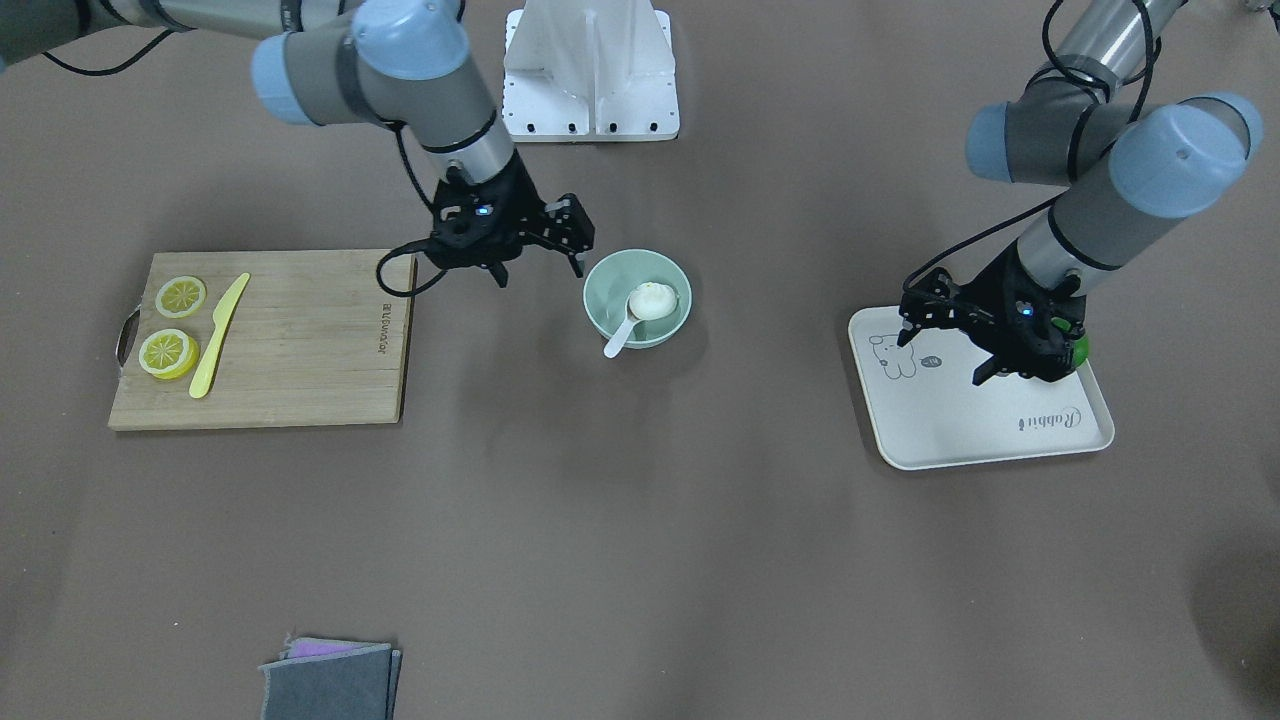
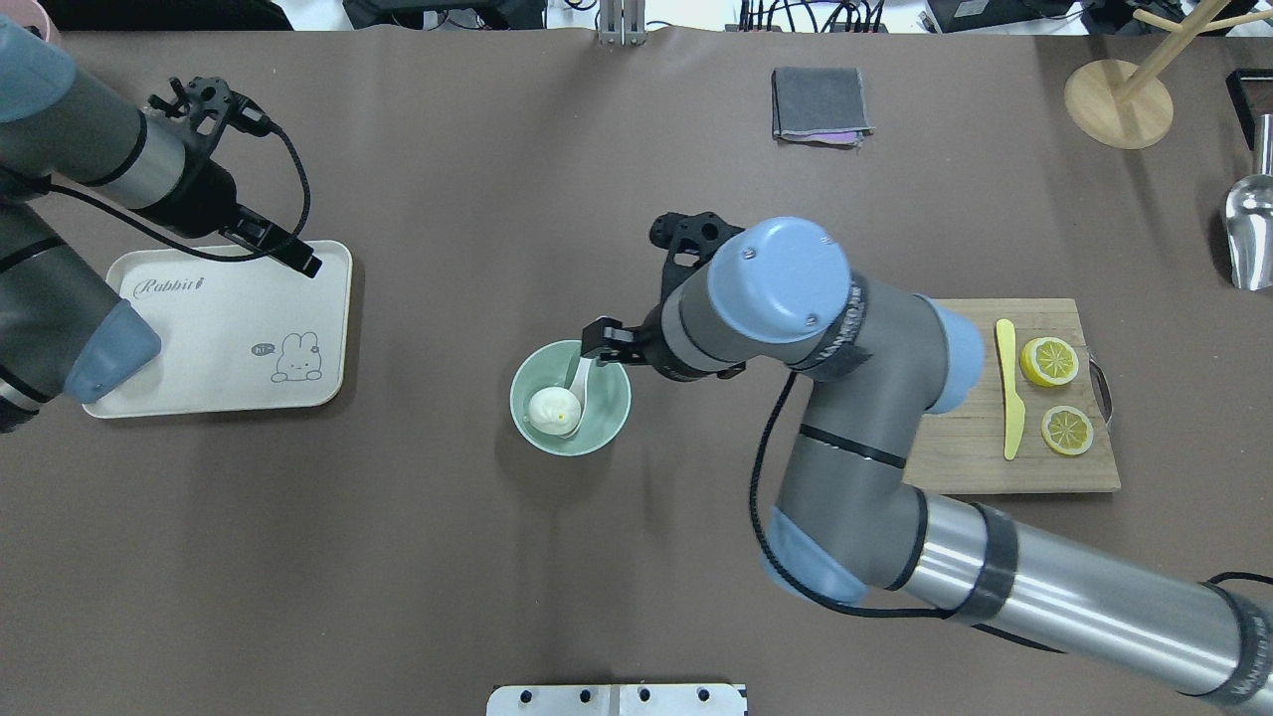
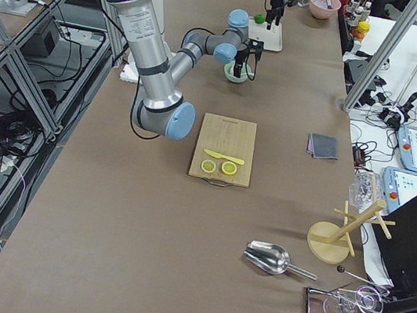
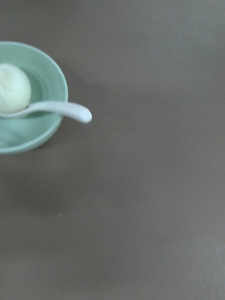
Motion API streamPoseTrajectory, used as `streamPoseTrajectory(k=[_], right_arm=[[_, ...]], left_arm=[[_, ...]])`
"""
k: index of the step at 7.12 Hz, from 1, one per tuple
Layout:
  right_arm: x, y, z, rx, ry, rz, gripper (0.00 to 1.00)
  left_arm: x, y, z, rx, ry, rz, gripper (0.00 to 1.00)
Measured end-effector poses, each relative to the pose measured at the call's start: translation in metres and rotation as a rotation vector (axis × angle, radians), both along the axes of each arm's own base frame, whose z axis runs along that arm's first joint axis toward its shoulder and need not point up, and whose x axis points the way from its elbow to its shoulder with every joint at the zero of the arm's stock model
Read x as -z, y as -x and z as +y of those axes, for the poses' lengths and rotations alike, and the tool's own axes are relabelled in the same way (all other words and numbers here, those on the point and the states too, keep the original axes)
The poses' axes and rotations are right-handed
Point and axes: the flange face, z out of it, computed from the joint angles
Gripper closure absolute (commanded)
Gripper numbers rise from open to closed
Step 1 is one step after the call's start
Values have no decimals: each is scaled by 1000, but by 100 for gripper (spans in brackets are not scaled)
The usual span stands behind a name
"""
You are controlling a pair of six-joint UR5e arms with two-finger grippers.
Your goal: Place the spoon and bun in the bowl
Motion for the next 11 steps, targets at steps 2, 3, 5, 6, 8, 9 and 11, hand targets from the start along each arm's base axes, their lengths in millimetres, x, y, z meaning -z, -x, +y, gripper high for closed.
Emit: streamPoseTrajectory(k=[2, 3, 5, 6, 8, 9, 11], right_arm=[[-72, -101, -38, 48, -48, 64, 0], [-112, -155, -60, 76, -87, 109, 0], [-188, -277, -100, 144, -131, 181, 0], [-221, -336, -107, 172, -138, 207, 0], [-286, -427, -95, 225, -147, 257, 0], [-312, -452, -85, 244, -144, 272, 0], [-344, -476, -66, 244, -114, 289, 0]], left_arm=[[-23, 53, 6, 51, 61, -14, 2], [-29, 88, 13, 88, 125, -34, 2], [-45, 151, 38, 122, 191, -92, 2], [-67, 184, 49, 108, 172, -125, 2], [-118, 260, 80, 103, 131, -168, 2], [-139, 296, 98, 114, 119, -171, 2], [-167, 334, 122, 156, 149, -185, 2]])
